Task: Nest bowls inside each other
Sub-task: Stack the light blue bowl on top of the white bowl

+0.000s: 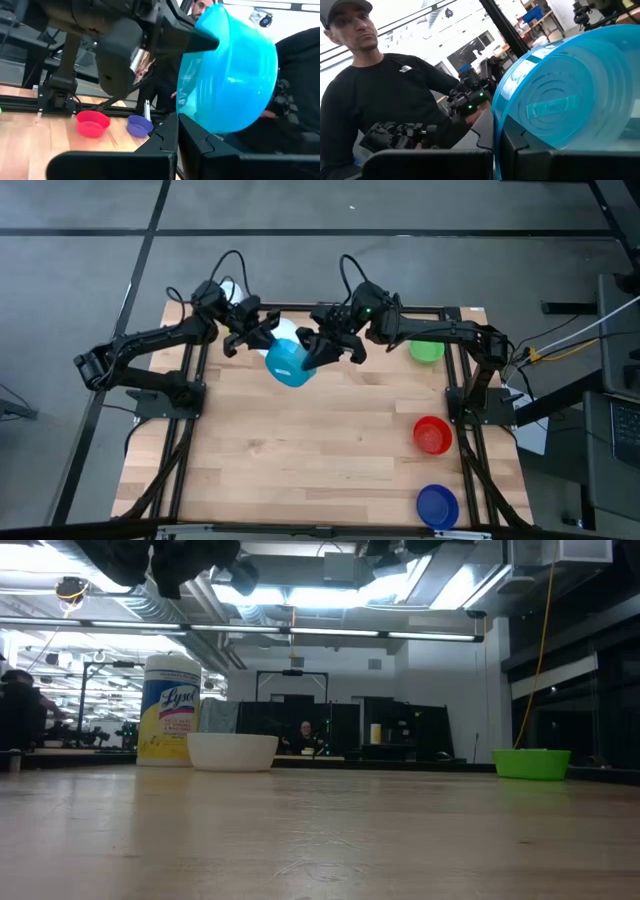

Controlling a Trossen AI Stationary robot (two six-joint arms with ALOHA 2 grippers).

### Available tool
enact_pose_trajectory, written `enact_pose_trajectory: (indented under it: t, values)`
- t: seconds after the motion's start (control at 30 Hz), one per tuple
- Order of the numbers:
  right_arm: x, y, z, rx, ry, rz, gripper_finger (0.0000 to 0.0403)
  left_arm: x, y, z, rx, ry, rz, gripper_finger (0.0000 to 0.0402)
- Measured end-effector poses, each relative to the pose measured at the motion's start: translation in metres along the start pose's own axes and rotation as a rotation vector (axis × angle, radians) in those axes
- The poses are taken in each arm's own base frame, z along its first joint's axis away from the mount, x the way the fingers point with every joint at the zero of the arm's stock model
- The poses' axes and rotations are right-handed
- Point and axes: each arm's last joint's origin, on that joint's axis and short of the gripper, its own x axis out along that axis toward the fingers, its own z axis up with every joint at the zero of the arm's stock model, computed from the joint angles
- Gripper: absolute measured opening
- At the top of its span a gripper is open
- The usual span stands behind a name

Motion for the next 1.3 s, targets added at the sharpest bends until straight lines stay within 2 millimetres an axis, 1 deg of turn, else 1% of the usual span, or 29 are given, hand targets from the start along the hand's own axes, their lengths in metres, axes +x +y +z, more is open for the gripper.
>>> enact_pose_trajectory:
  t: [0.1,0.2,0.3,0.47,0.53,0.6,0.77,1.0,1.17,1.3]
  values:
    - [0.001,0.001,0.0,0.016,0.004,0.004,0.0001,0.001,0.0,0.005,-0.02,-0.004,0.013,0.0004]
    - [0.001,0.001,-0.001,0.028,0.005,0.002,0.0001,0.002,0.003,0.005,-0.073,-0.004,0.05,0.0027]
    - [0.001,0.002,0.0,0.037,0.001,0.0,0.0002,0.002,0.005,0.004,-0.116,-0.022,0.088,0.0073]
    - [0.002,0.005,0.001,0.034,0.0,0.007,0.0004,0.001,0.006,0.007,-0.109,-0.083,0.157,0.0163]
    - [0.002,0.005,0.0,0.039,0.002,0.006,0.0004,0.001,0.005,0.009,-0.091,-0.097,0.156,0.0191]
    - [0.002,0.005,0.0,0.037,0.002,0.007,0.0005,0.001,0.002,0.013,-0.097,-0.107,0.123,0.0209]
    - [0.002,0.005,0.0,0.036,0.003,0.009,0.0006,0.007,-0.01,0.019,-0.084,-0.133,0.056,0.0216]
    - [0.003,0.008,0.001,0.014,0.013,0.028,0.0007,0.028,-0.028,0.033,-0.036,-0.132,-0.036,0.0216]
    - [0.004,0.012,0.005,-0.004,0.013,0.037,0.0007,0.035,-0.034,0.036,-0.024,-0.135,-0.065,0.0213]
    - [0.005,0.016,0.01,-0.023,0.007,0.043,0.0007,0.035,-0.036,0.038,-0.026,-0.145,-0.077,0.0212]
